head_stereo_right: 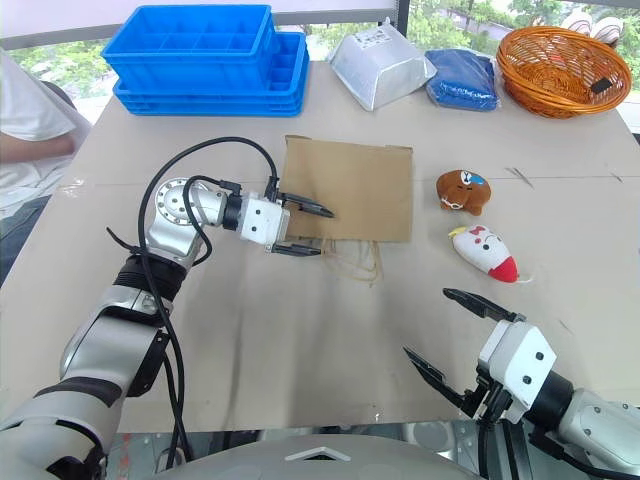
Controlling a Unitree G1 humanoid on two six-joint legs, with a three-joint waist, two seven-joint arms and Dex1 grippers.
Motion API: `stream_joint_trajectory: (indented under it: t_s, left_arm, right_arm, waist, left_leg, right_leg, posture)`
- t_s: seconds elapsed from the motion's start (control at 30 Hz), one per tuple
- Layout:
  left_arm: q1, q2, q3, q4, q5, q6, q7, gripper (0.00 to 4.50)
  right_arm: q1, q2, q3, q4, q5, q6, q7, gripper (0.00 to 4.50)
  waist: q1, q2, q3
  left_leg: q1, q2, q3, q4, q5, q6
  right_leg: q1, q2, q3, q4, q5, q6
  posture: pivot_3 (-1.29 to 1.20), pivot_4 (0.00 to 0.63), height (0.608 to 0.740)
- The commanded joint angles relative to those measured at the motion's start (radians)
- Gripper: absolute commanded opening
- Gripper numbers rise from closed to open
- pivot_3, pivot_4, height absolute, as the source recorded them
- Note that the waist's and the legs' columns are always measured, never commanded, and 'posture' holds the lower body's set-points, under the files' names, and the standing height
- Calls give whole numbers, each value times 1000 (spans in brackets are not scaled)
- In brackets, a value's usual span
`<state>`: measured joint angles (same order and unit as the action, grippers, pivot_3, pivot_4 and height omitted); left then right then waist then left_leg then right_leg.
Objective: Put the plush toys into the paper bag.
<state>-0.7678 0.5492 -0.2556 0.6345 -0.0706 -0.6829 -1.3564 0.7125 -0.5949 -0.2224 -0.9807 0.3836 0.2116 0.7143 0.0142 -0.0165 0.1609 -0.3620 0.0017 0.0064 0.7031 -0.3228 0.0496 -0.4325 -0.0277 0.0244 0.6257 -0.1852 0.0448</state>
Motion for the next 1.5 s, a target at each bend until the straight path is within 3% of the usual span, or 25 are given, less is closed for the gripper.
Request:
stream_joint_trajectory:
  t_s: [0.03,0.37,0.53,0.7,0.8,0.87,1.0,1.07,1.17,1.23,1.4,1.5]
  left_arm:
    - [-6,-12,27,-1,6,-60,65,3376]
    - [39,-37,41,48,92,-252,281,3376]
    - [46,-71,26,59,161,-240,397,3376]
    - [42,-112,-22,53,188,-226,408,3376]
    - [27,-128,-57,74,213,-233,403,2545]
    - [5,-139,-82,99,235,-221,399,1672]
    - [-11,-172,-74,90,139,-105,326,446]
    - [12,-190,-33,-48,-52,202,217,91]
    - [21,-172,23,-306,-326,745,155,0]
    - [9,-148,58,-418,-431,984,172,0]
    - [-24,-136,152,-564,-587,1334,287,0]
    - [-32,-154,196,-615,-641,1438,357,0]
  right_arm:
    - [-11,-2,2,-29,11,-10,-3,4500]
    - [-35,-6,0,-12,12,-10,5,4500]
    - [-35,-4,0,-5,11,-16,9,4500]
    - [-34,0,8,4,1,-24,9,4500]
    - [-41,1,15,6,-3,-25,4,4500]
    - [-41,3,18,11,-7,-28,2,4500]
    - [-43,15,29,15,-28,-23,-19,4500]
    - [-58,32,39,16,-27,12,-55,4500]
    - [-141,61,35,41,-9,79,-129,3703]
    - [-226,57,46,58,-7,129,-156,2778]
    - [-568,56,113,134,11,283,-230,264]
    - [-743,17,225,216,-48,341,-207,116]
  waist:
    - [0,0,0]
    - [0,0,0]
    - [3,0,0]
    - [1,0,0]
    - [0,0,0]
    - [0,0,0]
    - [0,0,0]
    - [-2,0,0]
    - [-6,-1,0]
    - [-12,-1,0]
    - [-25,0,0]
    - [-24,0,0]
  left_leg:
    - [0,0,0,0,0,0]
    - [0,0,0,0,0,0]
    - [0,0,0,0,0,0]
    - [0,-1,0,0,0,0]
    - [0,-1,0,0,0,0]
    - [0,-1,0,0,0,0]
    - [0,-1,0,0,0,0]
    - [0,-1,0,0,0,0]
    - [0,0,0,0,0,0]
    - [0,0,0,1,0,0]
    - [0,0,-2,1,0,0]
    - [-1,0,-5,0,0,0]
  right_leg:
    - [0,0,0,0,0,0]
    - [0,0,0,0,2,3]
    - [0,-1,-1,0,2,3]
    - [0,-1,-1,0,2,3]
    - [0,-1,-1,0,2,3]
    - [0,-1,-1,0,2,3]
    - [0,-1,-1,0,2,3]
    - [0,-1,-1,0,2,3]
    - [0,-1,-1,0,2,3]
    - [0,-1,-1,1,2,3]
    - [0,0,-1,1,2,3]
    - [0,0,-3,1,2,2]
  posture:
    - [0,150,740]
    - [0,150,740]
    - [0,150,740]
    - [0,150,740]
    - [0,150,740]
    - [0,150,740]
    - [0,150,740]
    - [0,150,740]
    - [0,150,740]
    - [0,150,740]
    - [0,150,740]
    - [0,150,740]
